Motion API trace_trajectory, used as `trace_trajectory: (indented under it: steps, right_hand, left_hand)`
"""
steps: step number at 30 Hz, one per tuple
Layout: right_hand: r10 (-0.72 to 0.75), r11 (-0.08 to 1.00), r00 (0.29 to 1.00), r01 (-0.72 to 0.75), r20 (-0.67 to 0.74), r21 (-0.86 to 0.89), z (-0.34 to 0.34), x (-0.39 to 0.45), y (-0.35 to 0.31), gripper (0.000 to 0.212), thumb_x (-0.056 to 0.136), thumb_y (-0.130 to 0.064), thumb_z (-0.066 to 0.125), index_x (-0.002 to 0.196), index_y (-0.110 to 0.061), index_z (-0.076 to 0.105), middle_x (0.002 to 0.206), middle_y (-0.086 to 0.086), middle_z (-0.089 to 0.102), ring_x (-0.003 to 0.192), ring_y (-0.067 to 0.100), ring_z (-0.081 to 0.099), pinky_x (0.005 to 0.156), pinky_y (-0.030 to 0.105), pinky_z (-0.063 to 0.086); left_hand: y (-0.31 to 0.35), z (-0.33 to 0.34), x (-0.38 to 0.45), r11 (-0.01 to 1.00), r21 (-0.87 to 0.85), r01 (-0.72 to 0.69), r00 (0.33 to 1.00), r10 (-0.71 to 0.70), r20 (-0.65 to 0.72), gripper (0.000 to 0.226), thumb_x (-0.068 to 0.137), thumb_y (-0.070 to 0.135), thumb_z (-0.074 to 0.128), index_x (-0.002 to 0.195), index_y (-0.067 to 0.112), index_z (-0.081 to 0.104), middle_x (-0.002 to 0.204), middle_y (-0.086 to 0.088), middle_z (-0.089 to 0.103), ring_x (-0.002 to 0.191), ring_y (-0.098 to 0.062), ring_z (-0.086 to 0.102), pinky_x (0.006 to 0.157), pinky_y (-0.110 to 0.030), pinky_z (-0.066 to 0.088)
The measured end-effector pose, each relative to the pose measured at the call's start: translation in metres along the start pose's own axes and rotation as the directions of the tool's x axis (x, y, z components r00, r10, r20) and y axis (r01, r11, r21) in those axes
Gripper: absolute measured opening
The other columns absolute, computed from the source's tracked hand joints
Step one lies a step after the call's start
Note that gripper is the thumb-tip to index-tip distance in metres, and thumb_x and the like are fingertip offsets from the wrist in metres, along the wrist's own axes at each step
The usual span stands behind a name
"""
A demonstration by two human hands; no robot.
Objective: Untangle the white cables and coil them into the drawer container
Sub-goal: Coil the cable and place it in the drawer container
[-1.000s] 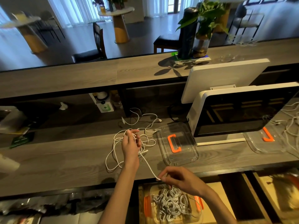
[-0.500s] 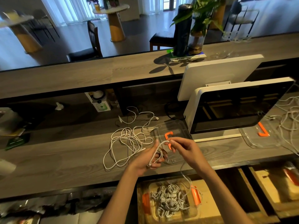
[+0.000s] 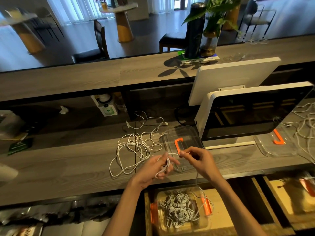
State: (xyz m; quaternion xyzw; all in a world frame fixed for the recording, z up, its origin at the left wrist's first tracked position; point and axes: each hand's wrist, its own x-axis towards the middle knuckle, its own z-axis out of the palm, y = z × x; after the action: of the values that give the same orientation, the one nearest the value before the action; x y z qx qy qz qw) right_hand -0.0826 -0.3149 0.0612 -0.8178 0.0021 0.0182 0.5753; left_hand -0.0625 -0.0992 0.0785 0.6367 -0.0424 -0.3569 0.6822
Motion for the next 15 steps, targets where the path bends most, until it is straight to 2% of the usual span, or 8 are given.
trace_trajectory:
  steps: [2,6,9,11,13,15]
  right_hand:
    - [0.01,1.0,0.999,-0.011,0.034,0.022,0.0,0.0,0.003,0.022,0.096,-0.037,0.065,0.094,-0.019,0.077,0.069,-0.009,0.066,0.063,0.002,0.058,0.06,0.017,0.045]
    - [0.029,0.999,0.995,-0.032,0.093,0.035,0.005,-0.002,0.006,0.019,0.102,-0.031,0.06,0.097,-0.019,0.075,0.074,-0.003,0.066,0.065,0.006,0.058,0.06,0.02,0.045]
    - [0.046,0.991,0.995,-0.056,0.084,0.118,0.007,-0.005,0.006,0.021,0.103,-0.027,0.057,0.099,-0.016,0.075,0.082,0.0,0.071,0.066,0.014,0.062,0.061,0.024,0.051]
    - [0.083,0.973,0.991,-0.103,0.102,0.209,0.005,-0.01,0.009,0.022,0.104,-0.022,0.055,0.101,-0.01,0.073,0.074,-0.002,0.067,0.062,0.016,0.061,0.059,0.026,0.053]
    - [0.109,0.963,0.985,-0.139,0.137,0.23,0.006,-0.018,0.012,0.024,0.104,-0.026,0.055,0.104,-0.011,0.074,0.069,-0.003,0.058,0.06,0.012,0.054,0.055,0.023,0.046]
    - [0.092,0.977,0.989,-0.113,0.12,0.183,0.009,-0.022,0.014,0.02,0.103,-0.027,0.057,0.106,-0.015,0.072,0.077,0.002,0.063,0.068,0.011,0.057,0.061,0.022,0.048]
  left_hand:
    - [-0.001,0.001,0.002,0.994,0.063,-0.092,0.984,0.1,-0.15,0.045,0.106,0.043,0.04,0.11,0.015,0.075,0.08,-0.005,0.065,0.054,-0.008,0.044,0.046,-0.017,0.032]
    - [-0.005,0.005,0.004,0.981,0.059,-0.182,0.934,0.192,-0.302,0.042,0.106,0.041,0.04,0.118,0.018,0.073,0.1,-0.011,0.073,0.063,-0.01,0.051,0.049,-0.016,0.036]
    - [-0.003,0.002,0.003,0.965,-0.07,-0.252,0.876,0.197,-0.44,0.044,0.107,0.04,0.038,0.118,0.016,0.073,0.107,-0.013,0.073,0.065,-0.011,0.05,0.05,-0.016,0.036]
    - [-0.001,-0.003,0.004,0.937,-0.177,-0.302,0.856,0.185,-0.483,0.048,0.105,0.042,0.039,0.118,0.011,0.072,0.104,-0.016,0.073,0.063,-0.011,0.049,0.052,-0.021,0.034]
    - [0.002,-0.008,0.004,0.917,-0.228,-0.327,0.834,0.166,-0.526,0.05,0.102,0.046,0.04,0.118,0.011,0.073,0.097,-0.015,0.071,0.068,-0.012,0.055,0.062,-0.026,0.04]
    - [0.003,-0.012,0.006,0.896,-0.277,-0.347,0.802,0.13,-0.583,0.052,0.101,0.048,0.041,0.118,0.011,0.074,0.1,-0.016,0.071,0.084,-0.02,0.061,0.073,-0.032,0.045]
